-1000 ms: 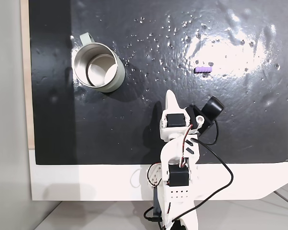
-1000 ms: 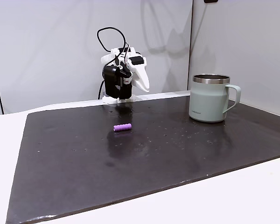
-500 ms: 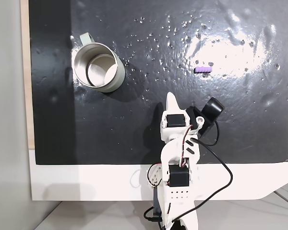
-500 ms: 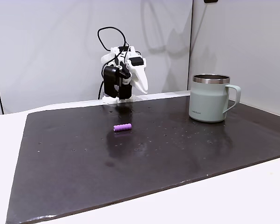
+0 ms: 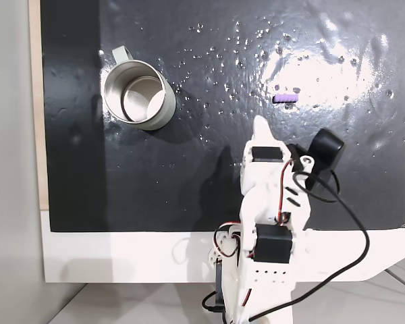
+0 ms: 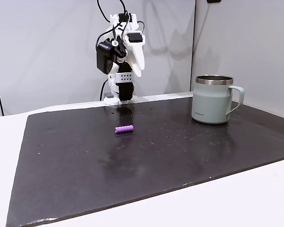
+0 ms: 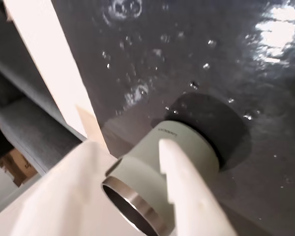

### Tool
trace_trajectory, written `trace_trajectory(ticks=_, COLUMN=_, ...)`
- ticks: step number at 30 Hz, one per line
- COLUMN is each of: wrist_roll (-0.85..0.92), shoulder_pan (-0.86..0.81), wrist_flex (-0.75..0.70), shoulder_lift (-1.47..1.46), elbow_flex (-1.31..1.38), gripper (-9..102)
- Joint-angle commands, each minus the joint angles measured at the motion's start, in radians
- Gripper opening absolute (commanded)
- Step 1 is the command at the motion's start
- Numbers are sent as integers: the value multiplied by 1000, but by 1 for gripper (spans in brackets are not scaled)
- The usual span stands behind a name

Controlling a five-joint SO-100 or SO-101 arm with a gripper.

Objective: Grasp a pengrip and put it in the cup.

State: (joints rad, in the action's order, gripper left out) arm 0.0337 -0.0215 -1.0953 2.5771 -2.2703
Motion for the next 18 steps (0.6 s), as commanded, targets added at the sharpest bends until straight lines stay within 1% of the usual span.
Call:
trace_trajectory(ticks=1, wrist_roll=17, shoulder_pan=-43, wrist_flex=-69, shoulder_lift=-121, elbow_flex=193, gripper=22)
trace_trajectory(ticks=4, wrist_roll=26, shoulder_pan=-72, wrist_flex=-144, shoulder_lift=-244, elbow_flex=302, gripper=25)
trace_trajectory(ticks=9, wrist_roll=38, shoulder_pan=-133, wrist_flex=-253, shoulder_lift=-454, elbow_flex=485, gripper=27)
trace_trajectory(ticks=18, wrist_roll=120, shoulder_pan=-216, wrist_flex=-316, shoulder_lift=-759, elbow_flex=723, gripper=26)
